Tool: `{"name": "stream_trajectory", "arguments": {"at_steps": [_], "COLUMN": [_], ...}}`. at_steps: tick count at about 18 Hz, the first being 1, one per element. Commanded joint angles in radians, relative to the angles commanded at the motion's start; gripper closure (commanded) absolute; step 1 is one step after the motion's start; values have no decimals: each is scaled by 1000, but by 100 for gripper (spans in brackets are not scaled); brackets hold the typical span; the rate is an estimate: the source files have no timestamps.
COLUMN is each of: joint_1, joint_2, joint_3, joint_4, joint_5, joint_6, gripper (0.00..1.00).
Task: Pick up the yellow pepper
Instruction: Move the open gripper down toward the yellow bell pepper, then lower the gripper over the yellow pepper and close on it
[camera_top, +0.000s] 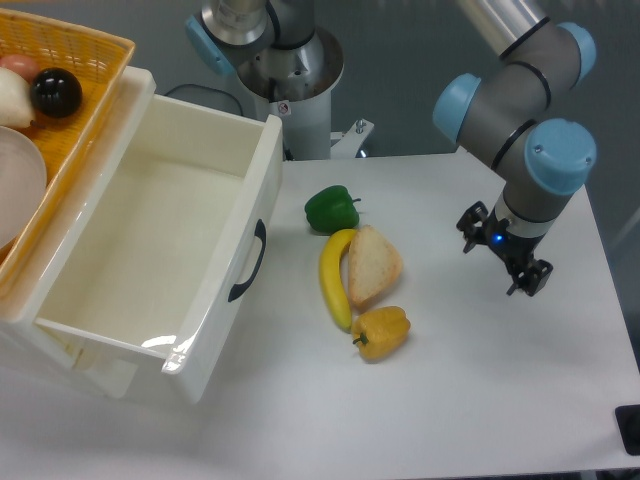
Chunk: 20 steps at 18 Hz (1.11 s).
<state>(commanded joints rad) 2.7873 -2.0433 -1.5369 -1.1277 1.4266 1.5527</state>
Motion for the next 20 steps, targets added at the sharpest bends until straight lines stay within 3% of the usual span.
{"name": "stream_trajectory", "arguments": {"at_steps": [7, 20], "joint_1": [-40, -150], "joint_2": [-44, -81], "joint_3": [-8, -8], "joint_4": [5, 0], "joint_5": [-98, -101], "joint_6": [-94, -201], "gripper": [0, 0]}}
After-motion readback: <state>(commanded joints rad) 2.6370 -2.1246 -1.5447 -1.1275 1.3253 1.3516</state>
